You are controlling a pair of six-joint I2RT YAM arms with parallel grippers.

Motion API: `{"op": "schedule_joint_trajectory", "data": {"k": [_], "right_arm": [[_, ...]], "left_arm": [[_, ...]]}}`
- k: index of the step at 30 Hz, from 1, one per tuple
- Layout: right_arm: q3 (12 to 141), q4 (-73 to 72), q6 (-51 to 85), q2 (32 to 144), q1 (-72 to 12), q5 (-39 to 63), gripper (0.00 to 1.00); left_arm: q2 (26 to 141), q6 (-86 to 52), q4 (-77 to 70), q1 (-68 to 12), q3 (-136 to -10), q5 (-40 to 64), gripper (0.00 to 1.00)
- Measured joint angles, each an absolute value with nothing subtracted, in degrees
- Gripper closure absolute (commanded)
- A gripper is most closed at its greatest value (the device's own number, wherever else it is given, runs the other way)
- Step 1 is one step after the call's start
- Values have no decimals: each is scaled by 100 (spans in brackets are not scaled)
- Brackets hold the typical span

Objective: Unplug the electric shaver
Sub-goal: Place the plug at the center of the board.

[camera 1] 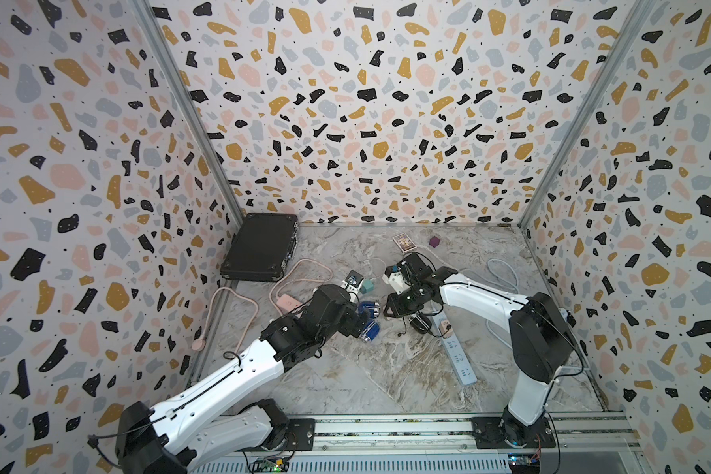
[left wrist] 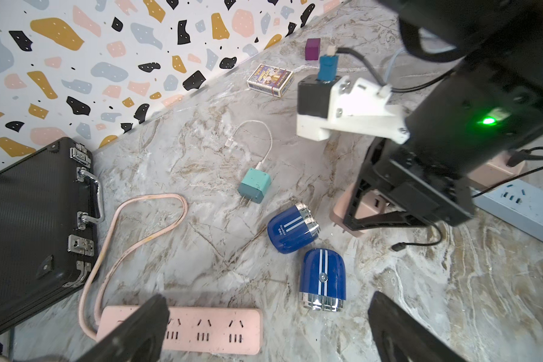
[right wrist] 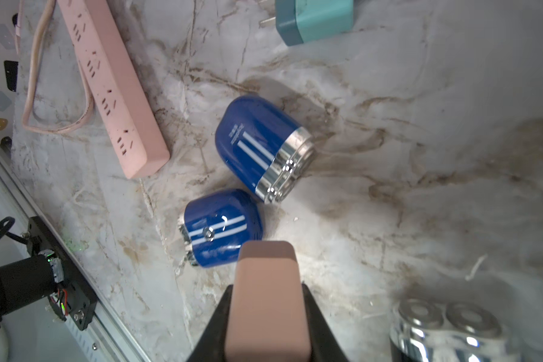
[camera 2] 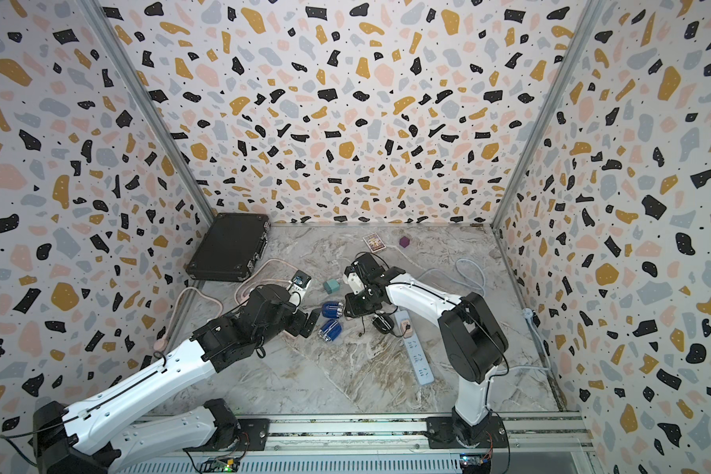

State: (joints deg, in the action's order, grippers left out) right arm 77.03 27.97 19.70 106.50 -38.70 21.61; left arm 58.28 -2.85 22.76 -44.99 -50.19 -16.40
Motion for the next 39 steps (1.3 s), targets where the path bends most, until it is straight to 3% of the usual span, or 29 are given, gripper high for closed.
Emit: {"op": "schedule_joint_trajectory", "data": {"k": [6, 17, 25, 29, 33, 39], "right_arm": [[7981, 2554, 2018, 11349, -3667, 2335, 93], [8182, 2401, 2040, 11668, -3524, 2523, 46], [8289, 2508, 1900, 11668, -3454, 2458, 29], [8285, 2536, 1883, 11625, -3417, 2399, 21], [8152, 2569, 1881, 11212, -3350, 2298, 20], [7312, 2443, 2021, 9504, -3024, 1914, 20]], "left_arm": [[5478, -368, 2276, -4499, -4963, -1551, 0], [5417, -373, 2285, -4499, -4906, -1522, 0], [5424, -364, 2285, -4499, -4906, -1310, 0], [5435, -360, 2283, -4499, -4899, -1229, 0], [5470, -263, 2265, -4499, -4893, -1061, 0], [5524, 93, 1896, -4499, -4495, -467, 0]]}}
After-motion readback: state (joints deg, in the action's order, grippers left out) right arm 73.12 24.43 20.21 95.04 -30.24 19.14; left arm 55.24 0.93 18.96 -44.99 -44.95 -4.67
